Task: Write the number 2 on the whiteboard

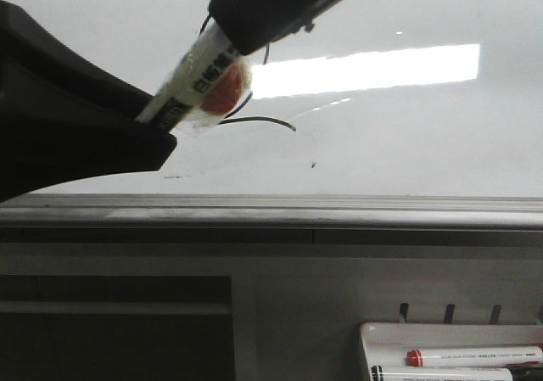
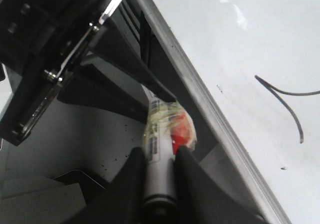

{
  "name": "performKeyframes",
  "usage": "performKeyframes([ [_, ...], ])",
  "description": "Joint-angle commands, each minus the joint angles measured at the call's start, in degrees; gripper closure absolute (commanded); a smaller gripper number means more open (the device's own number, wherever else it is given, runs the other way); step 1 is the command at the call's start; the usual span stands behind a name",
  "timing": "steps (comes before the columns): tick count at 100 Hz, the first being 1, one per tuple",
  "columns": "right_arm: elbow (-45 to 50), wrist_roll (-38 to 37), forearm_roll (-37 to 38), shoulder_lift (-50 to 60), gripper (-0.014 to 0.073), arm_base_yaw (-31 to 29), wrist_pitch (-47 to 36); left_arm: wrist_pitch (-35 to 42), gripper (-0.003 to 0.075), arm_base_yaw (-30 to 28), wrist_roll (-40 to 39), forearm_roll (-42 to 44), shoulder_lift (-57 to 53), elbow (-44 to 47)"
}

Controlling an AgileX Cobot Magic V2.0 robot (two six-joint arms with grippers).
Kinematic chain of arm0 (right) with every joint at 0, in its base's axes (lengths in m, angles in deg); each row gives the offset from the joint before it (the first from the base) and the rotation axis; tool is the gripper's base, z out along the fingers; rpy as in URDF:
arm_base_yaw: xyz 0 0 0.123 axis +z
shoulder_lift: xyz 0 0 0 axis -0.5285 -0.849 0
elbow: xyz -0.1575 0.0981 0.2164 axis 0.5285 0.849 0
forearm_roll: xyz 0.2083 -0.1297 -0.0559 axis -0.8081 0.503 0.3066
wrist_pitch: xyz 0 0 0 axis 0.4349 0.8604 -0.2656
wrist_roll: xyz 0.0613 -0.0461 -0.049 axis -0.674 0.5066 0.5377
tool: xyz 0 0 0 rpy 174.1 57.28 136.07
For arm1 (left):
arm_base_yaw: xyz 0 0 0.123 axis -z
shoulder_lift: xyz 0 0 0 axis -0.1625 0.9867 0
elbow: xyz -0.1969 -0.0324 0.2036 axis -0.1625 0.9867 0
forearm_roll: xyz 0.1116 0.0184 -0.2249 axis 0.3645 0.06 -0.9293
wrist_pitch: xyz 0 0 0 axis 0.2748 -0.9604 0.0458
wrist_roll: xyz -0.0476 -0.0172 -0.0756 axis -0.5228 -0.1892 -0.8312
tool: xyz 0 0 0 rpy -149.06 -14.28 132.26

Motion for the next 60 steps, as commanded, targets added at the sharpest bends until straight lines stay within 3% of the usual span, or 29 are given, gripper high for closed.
performKeyframes([
  [1,-1.9,0.39,-1.1,0.73,0.0306,0.16,-3.67,6.63,0.0741,0.33,-1.23,-2.02,-0.52,-1.9],
  [7,-1.9,0.39,-1.1,0.73,0.0098,-0.21,-3.91,7.23,0.0741,0.33,-1.23,-2.02,-0.52,-1.9],
  [15,-1.9,0.28,-1.0,0.73,-0.004,-1.19,-5.54,7.51,0.0741,0.33,-1.38,-2.98,-0.52,-1.9],
  [23,-1.9,0.28,-1.0,1.32,-0.004,-2.18,-8.27,7.51,0.0741,0.33,-1.49,-8.37,-0.52,-1.9],
  [36,-1.9,0.28,-0.27,3.88,0.0006,-3.86,-14.39,7.51,0.0741,-0.07,-1.49,-26.88,-0.52,-1.9],
  [52,-1.9,0.28,-0.04,7.8,0.0034,-6.17,-17.47,8.79,0.0741,-4.23,-1.49,-48.17,-0.52,-1.9],
  [60,-1.9,0.28,-0.04,8.96,0.0037,-6.58,-17.22,8.79,0.0741,-6.47,-1.49,-54.03,-0.26,-1.9],
])
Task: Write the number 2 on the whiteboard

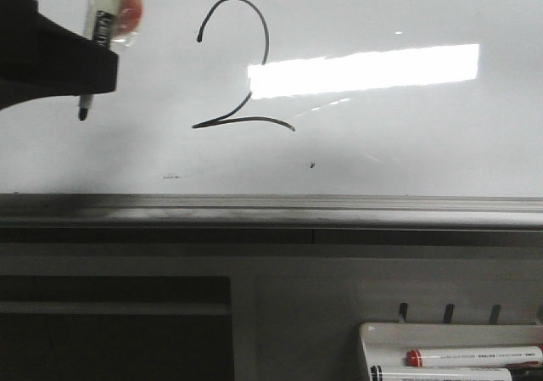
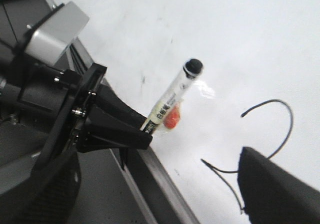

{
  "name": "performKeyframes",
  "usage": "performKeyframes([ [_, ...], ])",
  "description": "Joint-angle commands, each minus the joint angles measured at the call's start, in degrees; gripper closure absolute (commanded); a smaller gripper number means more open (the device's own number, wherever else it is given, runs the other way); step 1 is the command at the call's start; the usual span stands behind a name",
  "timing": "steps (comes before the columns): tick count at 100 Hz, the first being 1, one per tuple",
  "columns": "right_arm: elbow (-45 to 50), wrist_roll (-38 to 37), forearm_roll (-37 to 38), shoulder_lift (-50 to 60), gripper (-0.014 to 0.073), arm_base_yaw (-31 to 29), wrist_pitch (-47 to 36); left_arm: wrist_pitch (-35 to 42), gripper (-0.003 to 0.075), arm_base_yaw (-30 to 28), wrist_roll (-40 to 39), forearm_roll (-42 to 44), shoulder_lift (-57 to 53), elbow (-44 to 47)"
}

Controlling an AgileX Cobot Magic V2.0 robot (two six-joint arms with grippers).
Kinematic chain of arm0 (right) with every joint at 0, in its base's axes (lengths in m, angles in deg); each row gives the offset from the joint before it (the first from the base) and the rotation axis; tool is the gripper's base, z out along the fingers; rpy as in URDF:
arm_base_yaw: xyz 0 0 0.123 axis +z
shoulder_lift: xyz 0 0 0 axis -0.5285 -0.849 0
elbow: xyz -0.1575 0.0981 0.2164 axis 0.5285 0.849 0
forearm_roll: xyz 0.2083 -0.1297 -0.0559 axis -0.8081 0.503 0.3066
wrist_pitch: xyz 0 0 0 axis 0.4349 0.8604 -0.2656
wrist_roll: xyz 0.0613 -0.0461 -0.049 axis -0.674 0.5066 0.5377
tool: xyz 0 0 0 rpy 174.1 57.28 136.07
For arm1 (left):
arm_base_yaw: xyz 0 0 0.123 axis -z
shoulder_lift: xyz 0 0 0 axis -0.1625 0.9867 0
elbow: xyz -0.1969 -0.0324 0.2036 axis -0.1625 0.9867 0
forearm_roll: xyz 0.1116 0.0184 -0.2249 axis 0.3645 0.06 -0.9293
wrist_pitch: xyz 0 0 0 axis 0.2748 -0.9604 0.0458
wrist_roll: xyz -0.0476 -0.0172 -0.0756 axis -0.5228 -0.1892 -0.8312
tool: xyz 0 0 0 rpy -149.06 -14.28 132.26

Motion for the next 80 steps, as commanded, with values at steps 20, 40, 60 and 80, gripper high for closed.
performKeyframes([
  [20,-1.9,0.28,0.74,2.25,0.0037,-1.0,-4.03,4.17,0.0741,-6.01,-2.43,-12.1,3.06,-1.88],
  [40,-1.9,0.28,0.74,2.25,0.0037,-1.0,-3.69,2.54,0.0741,-6.35,-3.06,-11.57,5.6,-2.84],
  [60,-1.9,0.28,0.74,2.25,0.0037,-1.0,-3.02,-0.29,0.0741,-6.35,-3.06,-11.22,8.31,-6.13],
  [80,-1.9,0.28,0.74,2.25,0.0037,-1.0,-0.89,-1.62,0.0741,-6.35,-3.59,-13.28,11.21,-7.51],
])
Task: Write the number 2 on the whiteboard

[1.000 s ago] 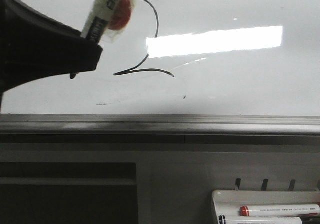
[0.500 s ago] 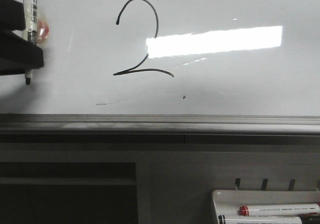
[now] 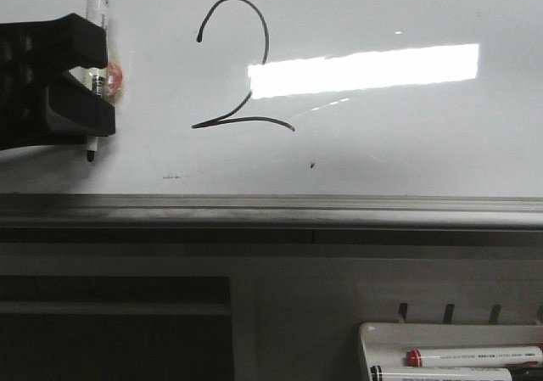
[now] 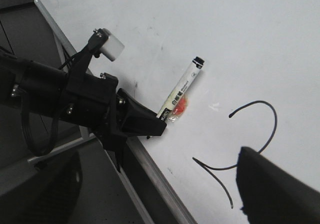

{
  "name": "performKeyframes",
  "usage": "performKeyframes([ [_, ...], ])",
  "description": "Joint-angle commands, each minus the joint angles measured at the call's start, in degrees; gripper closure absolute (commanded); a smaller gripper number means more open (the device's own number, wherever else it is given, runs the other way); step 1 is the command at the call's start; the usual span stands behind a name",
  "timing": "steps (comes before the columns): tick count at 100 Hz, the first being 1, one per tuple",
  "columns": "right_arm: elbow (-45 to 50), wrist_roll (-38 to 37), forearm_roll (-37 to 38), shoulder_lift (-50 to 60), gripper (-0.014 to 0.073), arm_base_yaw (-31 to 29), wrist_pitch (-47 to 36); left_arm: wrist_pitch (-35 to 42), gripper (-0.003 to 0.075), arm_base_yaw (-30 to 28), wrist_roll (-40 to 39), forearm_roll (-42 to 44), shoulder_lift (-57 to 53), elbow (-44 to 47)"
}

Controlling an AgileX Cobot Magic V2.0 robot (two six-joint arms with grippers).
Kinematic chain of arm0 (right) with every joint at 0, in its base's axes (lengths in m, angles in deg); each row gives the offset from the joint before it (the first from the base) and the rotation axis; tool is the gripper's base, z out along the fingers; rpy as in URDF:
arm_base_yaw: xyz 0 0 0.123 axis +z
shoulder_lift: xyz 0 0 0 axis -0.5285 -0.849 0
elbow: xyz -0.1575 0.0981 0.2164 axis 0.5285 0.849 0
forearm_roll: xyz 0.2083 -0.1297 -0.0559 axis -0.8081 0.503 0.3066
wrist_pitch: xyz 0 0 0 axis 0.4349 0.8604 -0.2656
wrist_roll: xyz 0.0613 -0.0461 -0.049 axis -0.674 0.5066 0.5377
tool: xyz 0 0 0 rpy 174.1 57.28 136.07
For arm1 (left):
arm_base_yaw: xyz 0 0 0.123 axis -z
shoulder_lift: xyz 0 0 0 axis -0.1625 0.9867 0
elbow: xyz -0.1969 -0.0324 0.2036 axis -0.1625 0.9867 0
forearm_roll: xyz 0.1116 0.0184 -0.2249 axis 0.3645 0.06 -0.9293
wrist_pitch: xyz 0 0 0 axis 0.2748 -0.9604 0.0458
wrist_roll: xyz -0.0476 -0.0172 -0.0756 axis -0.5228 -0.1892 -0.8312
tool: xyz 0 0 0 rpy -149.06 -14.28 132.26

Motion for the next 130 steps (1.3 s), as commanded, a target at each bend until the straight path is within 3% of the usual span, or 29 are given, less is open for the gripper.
performKeyframes([
  [1,-1.9,0.18,0.64,0.82,0.0037,-0.48,-2.71,2.26,0.0741,-0.09,-0.86,-1.0,-0.13,-1.94],
  [34,-1.9,0.18,0.64,0.82,0.0037,-0.48,-2.04,1.81,0.072,-0.2,-0.86,-1.0,-0.16,-1.94],
  [41,-1.9,0.18,0.64,0.82,0.0037,-0.48,-1.78,2.71,0.0636,-0.2,-0.86,-1.0,-0.16,-1.94],
  [54,-1.9,0.18,-0.67,0.82,0.0037,-0.48,-1.17,4.72,0.0393,-0.09,-0.86,-1.0,-0.16,-1.94],
  [61,-1.9,0.18,-0.7,0.82,0.0037,-0.48,-0.69,4.81,0.033,-0.09,-0.86,-1.0,-0.16,-1.94],
  [106,-1.9,0.18,-0.7,0.82,0.0041,-0.48,0.33,2.04,0.0333,-0.09,-0.86,2.49,-6.91,-1.56],
  [118,-1.9,0.06,-0.7,0.82,0.0162,-0.48,0.33,0.41,0.0333,-0.09,-0.86,3.88,-10.6,-0.73],
  [125,-1.9,-1.17,-0.7,1.44,0.0333,-0.48,0.48,-0.24,0.0366,-0.09,-0.86,4.29,-13.39,0.04],
  [130,-1.79,-1.2,-0.6,2.15,0.0517,-0.48,0.94,-0.24,0.044,-0.09,-0.86,4.45,-15.75,0.83],
])
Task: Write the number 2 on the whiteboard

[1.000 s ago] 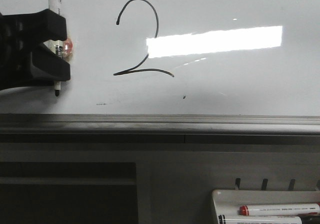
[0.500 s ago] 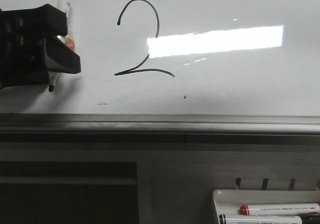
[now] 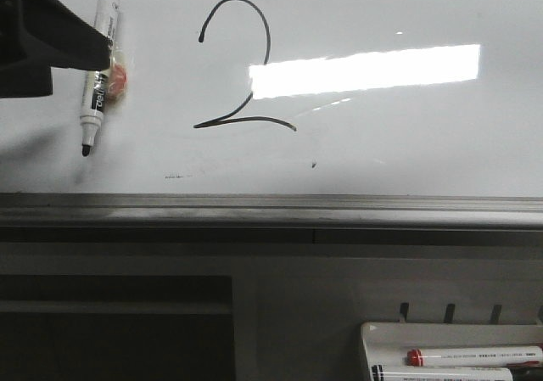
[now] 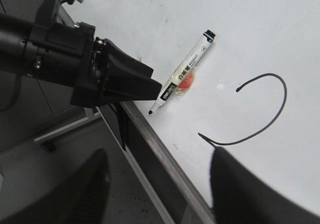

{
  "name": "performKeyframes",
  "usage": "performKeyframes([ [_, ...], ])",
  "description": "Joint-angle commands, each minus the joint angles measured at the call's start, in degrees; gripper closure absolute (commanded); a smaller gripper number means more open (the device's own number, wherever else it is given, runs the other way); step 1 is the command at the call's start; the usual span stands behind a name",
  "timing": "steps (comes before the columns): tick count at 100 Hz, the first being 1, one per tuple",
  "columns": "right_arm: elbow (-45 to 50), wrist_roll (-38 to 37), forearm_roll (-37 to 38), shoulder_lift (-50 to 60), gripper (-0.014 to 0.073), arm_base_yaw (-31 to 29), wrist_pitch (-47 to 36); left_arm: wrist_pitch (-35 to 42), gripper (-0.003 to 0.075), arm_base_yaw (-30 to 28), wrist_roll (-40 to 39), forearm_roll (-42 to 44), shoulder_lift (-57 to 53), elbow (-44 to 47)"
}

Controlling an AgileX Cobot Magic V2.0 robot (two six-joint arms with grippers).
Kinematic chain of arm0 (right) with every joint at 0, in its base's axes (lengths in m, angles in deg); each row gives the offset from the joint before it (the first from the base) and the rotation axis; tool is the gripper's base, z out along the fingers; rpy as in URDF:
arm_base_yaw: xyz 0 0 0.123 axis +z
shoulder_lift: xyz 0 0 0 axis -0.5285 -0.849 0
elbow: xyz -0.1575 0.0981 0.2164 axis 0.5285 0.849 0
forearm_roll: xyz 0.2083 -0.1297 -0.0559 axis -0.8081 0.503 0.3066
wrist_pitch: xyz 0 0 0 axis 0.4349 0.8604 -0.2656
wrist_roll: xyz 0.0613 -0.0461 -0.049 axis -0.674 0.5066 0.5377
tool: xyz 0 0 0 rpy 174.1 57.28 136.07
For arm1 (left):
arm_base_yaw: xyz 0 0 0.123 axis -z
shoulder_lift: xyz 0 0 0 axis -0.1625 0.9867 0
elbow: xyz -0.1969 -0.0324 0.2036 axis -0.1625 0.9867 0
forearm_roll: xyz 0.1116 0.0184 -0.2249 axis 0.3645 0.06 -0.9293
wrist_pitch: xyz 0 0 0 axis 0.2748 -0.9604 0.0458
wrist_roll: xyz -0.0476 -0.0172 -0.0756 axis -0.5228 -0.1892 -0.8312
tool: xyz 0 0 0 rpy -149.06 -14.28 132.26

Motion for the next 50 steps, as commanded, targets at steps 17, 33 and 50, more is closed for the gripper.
performKeyframes([
  [17,0.68,-0.71,1.36,6.66,0.0648,-0.48,-3.88,4.25,0.0741,-0.09,-0.38,4.32,-14.54,1.78],
  [33,7.96,-0.71,3.16,15.94,0.0645,-0.48,-10.31,4.72,0.0741,-0.09,0.1,11.84,-25.88,4.77],
  [50,18.71,-0.71,5.97,27.56,0.0645,-0.48,-15.42,4.62,0.0741,-0.09,2.93,17.42,-35.43,9.09],
])
